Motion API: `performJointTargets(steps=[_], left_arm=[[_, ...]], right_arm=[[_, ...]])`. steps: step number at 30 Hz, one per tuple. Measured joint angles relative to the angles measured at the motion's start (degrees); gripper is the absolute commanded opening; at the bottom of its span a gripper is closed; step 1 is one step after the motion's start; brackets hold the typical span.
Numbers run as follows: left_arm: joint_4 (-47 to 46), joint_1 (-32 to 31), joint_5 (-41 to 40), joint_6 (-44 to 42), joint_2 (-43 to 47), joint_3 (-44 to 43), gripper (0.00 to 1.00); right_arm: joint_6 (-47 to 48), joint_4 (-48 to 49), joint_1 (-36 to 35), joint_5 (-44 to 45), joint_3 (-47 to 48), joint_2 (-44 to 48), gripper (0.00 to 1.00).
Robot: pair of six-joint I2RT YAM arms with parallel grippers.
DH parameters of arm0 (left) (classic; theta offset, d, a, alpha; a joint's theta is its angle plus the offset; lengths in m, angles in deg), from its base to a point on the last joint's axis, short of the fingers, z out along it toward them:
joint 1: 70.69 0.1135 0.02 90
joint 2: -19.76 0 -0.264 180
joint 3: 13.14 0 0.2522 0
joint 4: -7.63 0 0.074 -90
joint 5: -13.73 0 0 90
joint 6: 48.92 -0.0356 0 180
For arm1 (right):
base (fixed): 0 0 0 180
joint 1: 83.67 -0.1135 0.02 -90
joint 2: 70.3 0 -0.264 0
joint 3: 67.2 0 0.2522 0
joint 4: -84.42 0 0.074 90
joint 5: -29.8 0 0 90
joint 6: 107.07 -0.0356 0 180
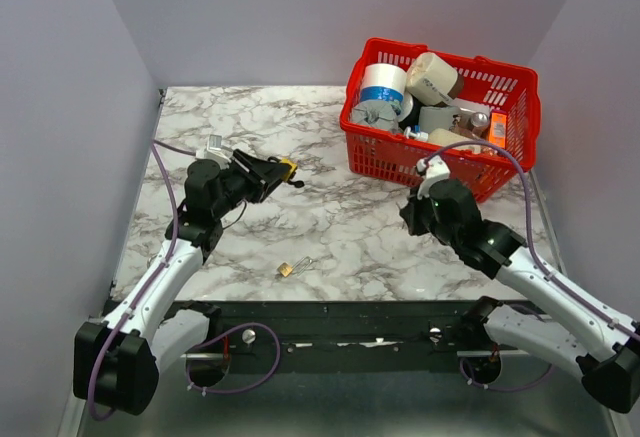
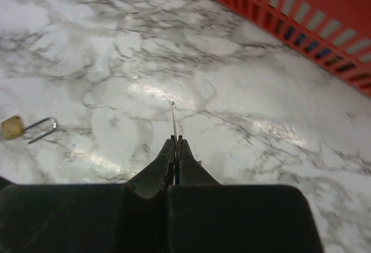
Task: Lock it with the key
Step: Place the key at the center of the board.
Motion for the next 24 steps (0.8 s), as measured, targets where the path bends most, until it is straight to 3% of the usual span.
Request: performJointTargets(steps=[9,24], left_arm=[[1.8,0.1,0.0,-1.5,0.1,0.6,0.0],[3.9,0.1,0.2,-2.1,-0.1,0.6,0.0]], right_arm=[[-13.2,-10.3,9.9,9.5,-5.9,5.1,0.01],[-22.7,-15.7,10.8,9.4,-7.8,-5.6,0.01]])
